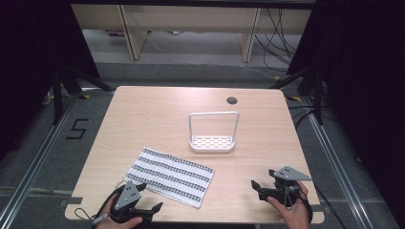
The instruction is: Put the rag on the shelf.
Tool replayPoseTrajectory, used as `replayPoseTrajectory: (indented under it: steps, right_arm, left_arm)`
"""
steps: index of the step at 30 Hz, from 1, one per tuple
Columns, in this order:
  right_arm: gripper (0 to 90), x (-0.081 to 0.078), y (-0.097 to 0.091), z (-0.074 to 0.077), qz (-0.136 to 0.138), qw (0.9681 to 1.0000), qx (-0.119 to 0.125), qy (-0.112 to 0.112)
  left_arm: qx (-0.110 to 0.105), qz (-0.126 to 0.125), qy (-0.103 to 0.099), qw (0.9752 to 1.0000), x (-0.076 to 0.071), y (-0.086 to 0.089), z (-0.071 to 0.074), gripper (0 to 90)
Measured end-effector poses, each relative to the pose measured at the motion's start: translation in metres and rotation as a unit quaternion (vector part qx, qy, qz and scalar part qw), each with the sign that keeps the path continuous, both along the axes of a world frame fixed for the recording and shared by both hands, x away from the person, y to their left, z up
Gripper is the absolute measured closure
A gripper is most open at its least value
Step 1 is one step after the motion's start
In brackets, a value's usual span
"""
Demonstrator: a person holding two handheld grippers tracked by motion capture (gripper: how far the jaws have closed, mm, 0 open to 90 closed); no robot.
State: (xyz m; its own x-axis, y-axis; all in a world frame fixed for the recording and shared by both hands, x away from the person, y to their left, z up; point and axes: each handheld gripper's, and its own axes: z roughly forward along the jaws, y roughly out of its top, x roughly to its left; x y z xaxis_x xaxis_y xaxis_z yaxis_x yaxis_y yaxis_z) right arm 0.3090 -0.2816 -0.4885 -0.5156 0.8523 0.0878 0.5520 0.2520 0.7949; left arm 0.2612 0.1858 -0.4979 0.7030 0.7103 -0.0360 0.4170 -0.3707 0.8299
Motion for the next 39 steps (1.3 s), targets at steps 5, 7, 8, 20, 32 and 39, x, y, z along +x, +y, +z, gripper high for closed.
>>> replayPoseTrajectory:
  steps: [5,7,8,20,32,39]
  right_arm:
    - [21.3,0.002,-0.001,0.003,0.011,0.9998,0.002,-0.019]
    - [22.4,0.002,-0.001,0.004,0.014,0.9995,0.006,-0.026]
    - [22.4,0.002,-0.001,0.004,0.014,0.9995,0.006,-0.026]
    - [32.5,0.006,0.021,0.01,0.043,0.9987,0.013,-0.025]
    - [38.1,0.025,0.063,0.011,0.113,0.9925,-0.015,-0.045]
    - [39.8,0.036,0.087,0.01,0.137,0.9888,-0.033,-0.05]
  left_arm:
    - [-0.009,-0.006,0.007,0.9999,-0.001,-0.005,0.0,15.6]
    - [-0.008,-0.011,0.006,0.9999,-0.002,-0.008,0.001,15.6]
    - [-0.008,-0.011,0.006,0.9999,-0.002,-0.008,0.001,16.0]
    - [-0.021,-0.045,0.002,0.9987,-0.002,-0.034,0.004,20.8]
    - [-0.017,-0.083,0.008,0.9963,0.001,-0.067,0.002,25.5]
    - [0.002,-0.113,0.006,0.9935,0.005,-0.094,-0.005,30.3]
